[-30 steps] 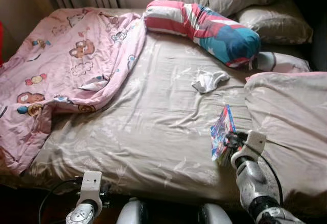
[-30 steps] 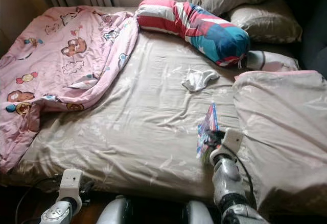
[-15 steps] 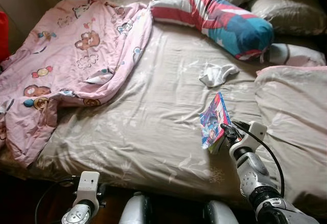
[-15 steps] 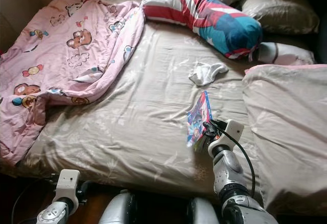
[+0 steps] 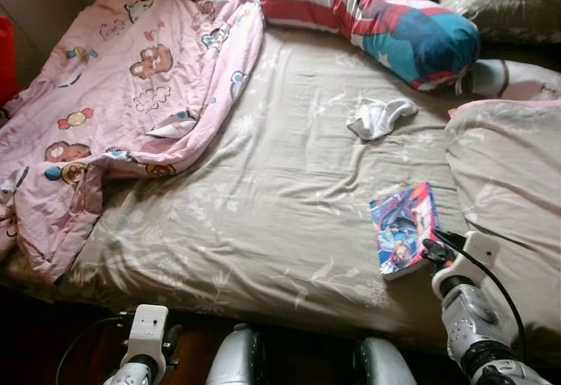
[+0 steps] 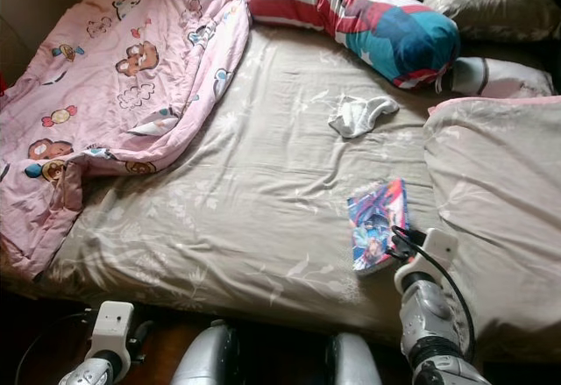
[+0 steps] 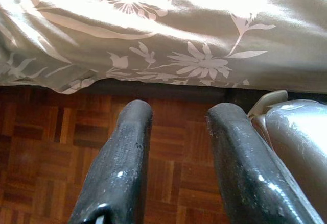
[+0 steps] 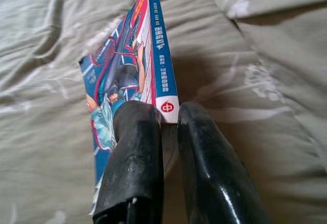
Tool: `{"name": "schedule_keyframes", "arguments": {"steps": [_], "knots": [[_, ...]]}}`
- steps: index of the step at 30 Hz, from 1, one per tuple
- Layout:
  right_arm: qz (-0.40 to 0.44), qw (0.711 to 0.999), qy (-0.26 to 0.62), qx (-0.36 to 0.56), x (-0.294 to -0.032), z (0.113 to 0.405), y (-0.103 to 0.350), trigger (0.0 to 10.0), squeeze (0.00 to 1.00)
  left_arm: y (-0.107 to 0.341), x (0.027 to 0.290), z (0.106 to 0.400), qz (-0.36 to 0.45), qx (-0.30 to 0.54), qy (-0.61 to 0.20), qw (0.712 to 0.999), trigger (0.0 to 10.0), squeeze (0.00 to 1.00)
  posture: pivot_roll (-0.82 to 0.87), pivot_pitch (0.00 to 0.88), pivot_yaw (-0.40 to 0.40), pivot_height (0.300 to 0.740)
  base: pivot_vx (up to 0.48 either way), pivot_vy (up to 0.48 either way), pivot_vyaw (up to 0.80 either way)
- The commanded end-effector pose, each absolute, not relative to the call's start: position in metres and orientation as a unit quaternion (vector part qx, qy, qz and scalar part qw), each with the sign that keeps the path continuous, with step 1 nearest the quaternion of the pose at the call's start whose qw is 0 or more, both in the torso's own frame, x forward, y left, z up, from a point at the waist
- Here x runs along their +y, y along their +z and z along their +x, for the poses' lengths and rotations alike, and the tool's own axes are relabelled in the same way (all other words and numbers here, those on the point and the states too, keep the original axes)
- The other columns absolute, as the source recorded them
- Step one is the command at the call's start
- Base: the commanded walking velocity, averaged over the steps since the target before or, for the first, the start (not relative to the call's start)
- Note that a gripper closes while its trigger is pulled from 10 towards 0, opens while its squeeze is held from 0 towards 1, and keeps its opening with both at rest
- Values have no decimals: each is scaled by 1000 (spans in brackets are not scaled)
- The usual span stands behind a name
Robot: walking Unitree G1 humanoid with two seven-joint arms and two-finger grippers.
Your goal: Clean up the room
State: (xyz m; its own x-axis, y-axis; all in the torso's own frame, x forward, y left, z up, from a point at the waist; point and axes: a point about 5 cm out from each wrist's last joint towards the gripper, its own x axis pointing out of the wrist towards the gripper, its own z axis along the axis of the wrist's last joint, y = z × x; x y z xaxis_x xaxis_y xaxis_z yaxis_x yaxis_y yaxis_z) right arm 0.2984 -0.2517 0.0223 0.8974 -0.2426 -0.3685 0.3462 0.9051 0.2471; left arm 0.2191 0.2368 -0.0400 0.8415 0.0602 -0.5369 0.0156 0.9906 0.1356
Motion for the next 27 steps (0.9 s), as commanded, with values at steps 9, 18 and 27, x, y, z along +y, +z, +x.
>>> {"name": "schedule_keyframes", "arguments": {"steps": [9, 18, 27], "knots": [[138, 957, -191, 172, -262, 290, 18, 10000, 0, -45, 244, 208, 76, 298, 8, 951, 10000, 0, 31, 278, 128, 652, 0, 0, 0], [132, 955, -206, 167, -268, 288, 19, 10000, 886, -44, 241, 210, 75, 297, 4, 952, 10000, 0, 25, 276, 130, 652, 0, 0, 0], [125, 952, -211, 180, -270, 284, 15, 10000, 1000, -44, 238, 212, 72, 297, 0, 952, 10000, 0, 22, 270, 127, 652, 0, 0, 0]]}}
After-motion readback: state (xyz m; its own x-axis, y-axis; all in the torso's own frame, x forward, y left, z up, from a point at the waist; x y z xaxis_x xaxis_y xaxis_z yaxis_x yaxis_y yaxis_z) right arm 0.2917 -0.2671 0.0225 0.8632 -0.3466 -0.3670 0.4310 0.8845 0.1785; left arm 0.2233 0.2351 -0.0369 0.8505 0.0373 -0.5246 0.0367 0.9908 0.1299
